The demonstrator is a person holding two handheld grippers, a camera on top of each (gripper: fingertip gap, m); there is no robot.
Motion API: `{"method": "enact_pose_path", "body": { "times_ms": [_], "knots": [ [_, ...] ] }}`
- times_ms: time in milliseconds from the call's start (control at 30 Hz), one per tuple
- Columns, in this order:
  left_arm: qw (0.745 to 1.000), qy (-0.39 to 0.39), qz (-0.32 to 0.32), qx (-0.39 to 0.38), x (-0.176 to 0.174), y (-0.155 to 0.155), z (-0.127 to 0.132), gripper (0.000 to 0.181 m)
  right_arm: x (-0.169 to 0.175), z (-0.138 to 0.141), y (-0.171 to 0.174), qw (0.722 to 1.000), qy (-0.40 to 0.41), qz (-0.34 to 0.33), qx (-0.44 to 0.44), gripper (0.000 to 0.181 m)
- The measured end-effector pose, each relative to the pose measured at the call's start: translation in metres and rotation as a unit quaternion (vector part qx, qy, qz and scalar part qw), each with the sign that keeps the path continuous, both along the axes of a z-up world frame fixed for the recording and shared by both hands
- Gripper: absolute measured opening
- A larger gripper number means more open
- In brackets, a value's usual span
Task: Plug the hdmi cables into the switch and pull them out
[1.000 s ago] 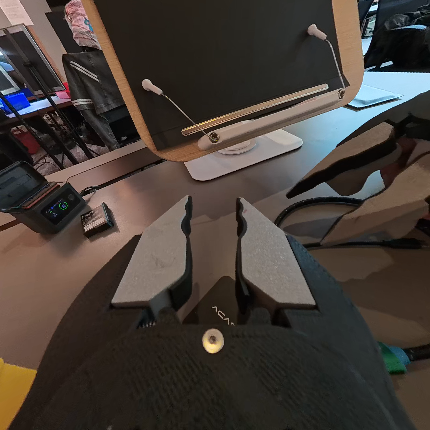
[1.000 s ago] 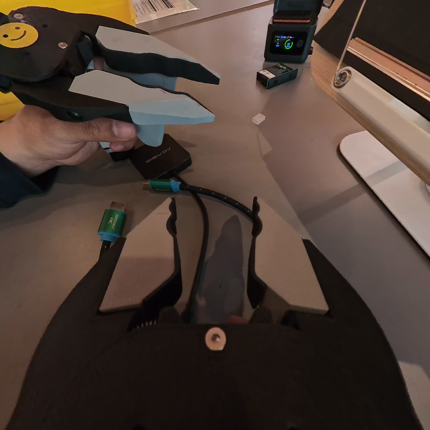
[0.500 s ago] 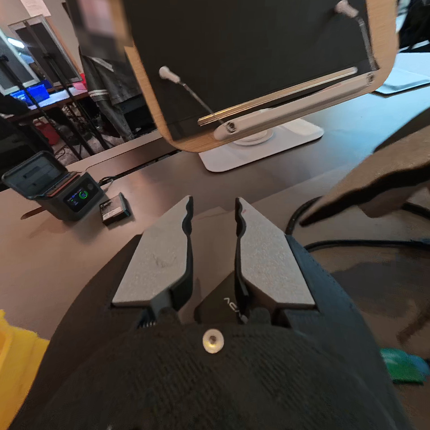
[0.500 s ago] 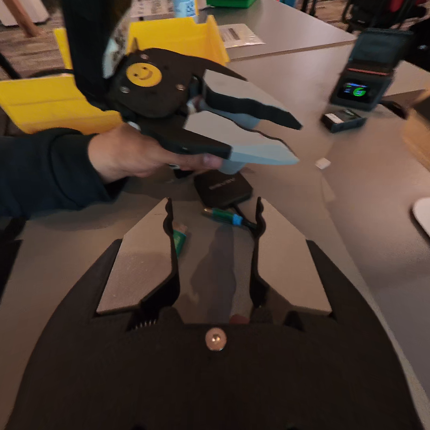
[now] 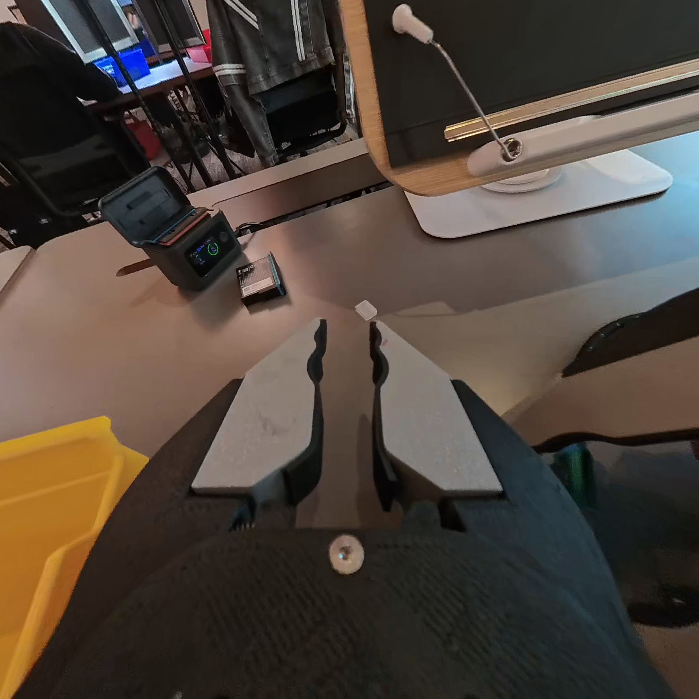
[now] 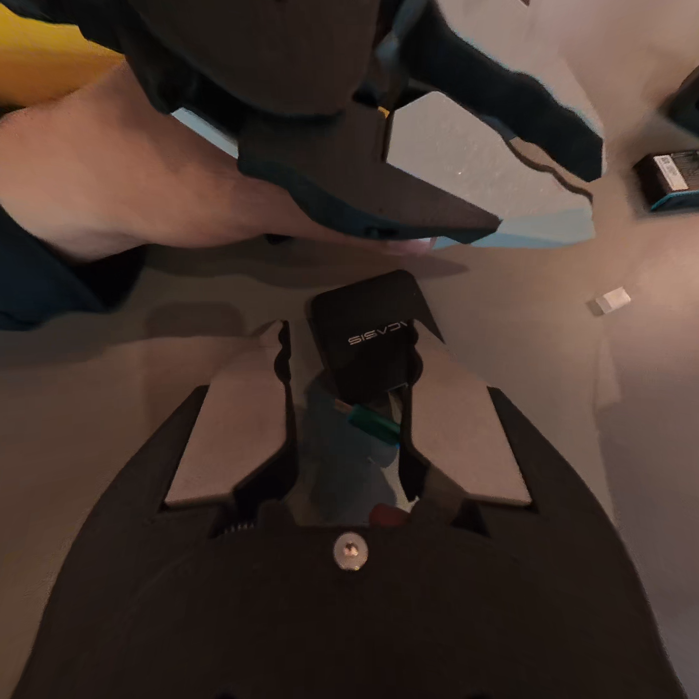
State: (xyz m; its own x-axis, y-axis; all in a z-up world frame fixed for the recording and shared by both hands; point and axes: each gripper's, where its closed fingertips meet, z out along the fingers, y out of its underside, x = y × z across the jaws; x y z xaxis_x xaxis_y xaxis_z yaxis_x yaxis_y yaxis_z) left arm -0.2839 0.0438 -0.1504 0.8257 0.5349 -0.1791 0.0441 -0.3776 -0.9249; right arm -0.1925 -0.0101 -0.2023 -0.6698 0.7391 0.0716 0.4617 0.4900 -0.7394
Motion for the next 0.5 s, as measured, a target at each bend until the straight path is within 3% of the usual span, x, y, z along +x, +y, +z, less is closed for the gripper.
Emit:
{"method": "enact_pose_path", "body": {
  "times_ms": [233, 333, 500],
  "knots": [
    [1.0, -0.007, -0.014, 0.005, 0.004, 0.003, 0.0, 0.024, 0.033, 0.0, 0.01, 0.998, -0.016, 0.042, 0.044, 0.047],
    [1.0, -0.012, -0.018, 0.006, 0.006, 0.005, -0.001, 0.025, 0.019, 0.005, 0.019, 0.997, 0.038, 0.026, 0.061, 0.049],
    [1.0, -0.008, -0.027, 0.013, 0.009, 0.007, 0.002, 0.024, -0.007, -0.009, 0.018, 0.999, -0.02, 0.0, 0.026, 0.095]
  ]
}}
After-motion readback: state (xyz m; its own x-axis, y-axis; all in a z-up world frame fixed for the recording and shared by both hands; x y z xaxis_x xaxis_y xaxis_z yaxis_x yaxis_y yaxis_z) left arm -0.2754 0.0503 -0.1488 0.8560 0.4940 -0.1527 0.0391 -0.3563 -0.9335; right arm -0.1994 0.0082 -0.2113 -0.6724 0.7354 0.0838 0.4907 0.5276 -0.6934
